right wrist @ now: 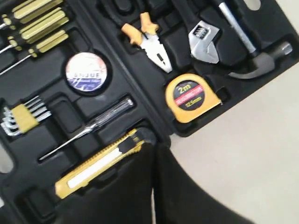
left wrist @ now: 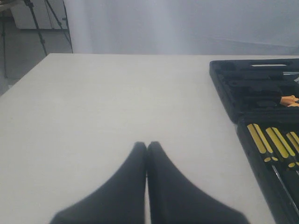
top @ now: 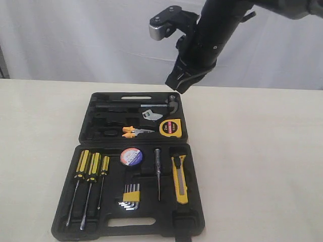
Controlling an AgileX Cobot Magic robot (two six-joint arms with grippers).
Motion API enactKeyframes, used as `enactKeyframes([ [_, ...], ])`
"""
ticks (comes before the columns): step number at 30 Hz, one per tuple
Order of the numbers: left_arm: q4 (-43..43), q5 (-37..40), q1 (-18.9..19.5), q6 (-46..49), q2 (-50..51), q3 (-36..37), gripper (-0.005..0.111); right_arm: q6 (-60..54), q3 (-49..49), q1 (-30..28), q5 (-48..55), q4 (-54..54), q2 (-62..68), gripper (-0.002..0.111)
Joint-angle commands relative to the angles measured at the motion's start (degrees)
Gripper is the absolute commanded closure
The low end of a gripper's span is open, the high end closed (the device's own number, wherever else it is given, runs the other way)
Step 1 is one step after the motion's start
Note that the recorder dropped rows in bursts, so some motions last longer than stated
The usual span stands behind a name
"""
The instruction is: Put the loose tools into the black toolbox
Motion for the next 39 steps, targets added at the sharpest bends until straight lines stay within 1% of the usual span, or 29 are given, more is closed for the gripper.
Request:
enactKeyframes([
  [1,-0.6,-0.5,-0.3,-0.2,-0.1,0.1,0.107,1.2,4.9,-0.1,0.1,4.9,-5.5,0.109],
  [5,-0.6,-0.5,-0.3,-0.2,-0.1,0.1,0.107,0.4,5.4,-0.1,0.1,10.9,-6.8,0.109],
  [9,-0.6,-0.5,-0.3,-0.2,-0.1,0.1,0.107,-5.8,5.4,-0.1,0.1,12.9,-7.4,0.109],
  [12,-0.6,-0.5,-0.3,-0.2,-0.1,0.1,0.107,-8.5,5.4,-0.1,0.1,17.8,-7.1,0.109],
  [15,-0.6,-0.5,-0.3,-0.2,-0.1,0.1,0.107,-8.4,5.4,0.2,0.1,20.9,-6.9,0.109],
  [20,-0.6,-0.5,-0.3,-0.2,-0.1,0.1,0.107,-8.4,5.4,0.5,0.1,21.9,-6.8,0.109],
  [22,-0.6,-0.5,-0.3,-0.2,-0.1,0.1,0.107,-8.4,5.4,0.5,0.1,24.0,-6.8,0.109],
  [24,-0.6,-0.5,-0.3,-0.2,-0.1,0.1,0.107,-10.7,5.4,0.5,0.1,25.8,-6.7,0.109],
  [29,-0.6,-0.5,-0.3,-0.2,-0.1,0.1,0.107,-9.2,5.4,0.5,0.1,31.0,-6.7,0.109],
  [35,-0.6,-0.5,-0.3,-0.2,-0.1,0.1,0.107,-9.2,5.4,0.5,0.1,31.9,-6.7,0.109],
  [39,-0.6,-0.5,-0.3,-0.2,-0.1,0.1,0.107,-3.7,5.4,0.5,0.1,31.9,-6.8,0.109],
])
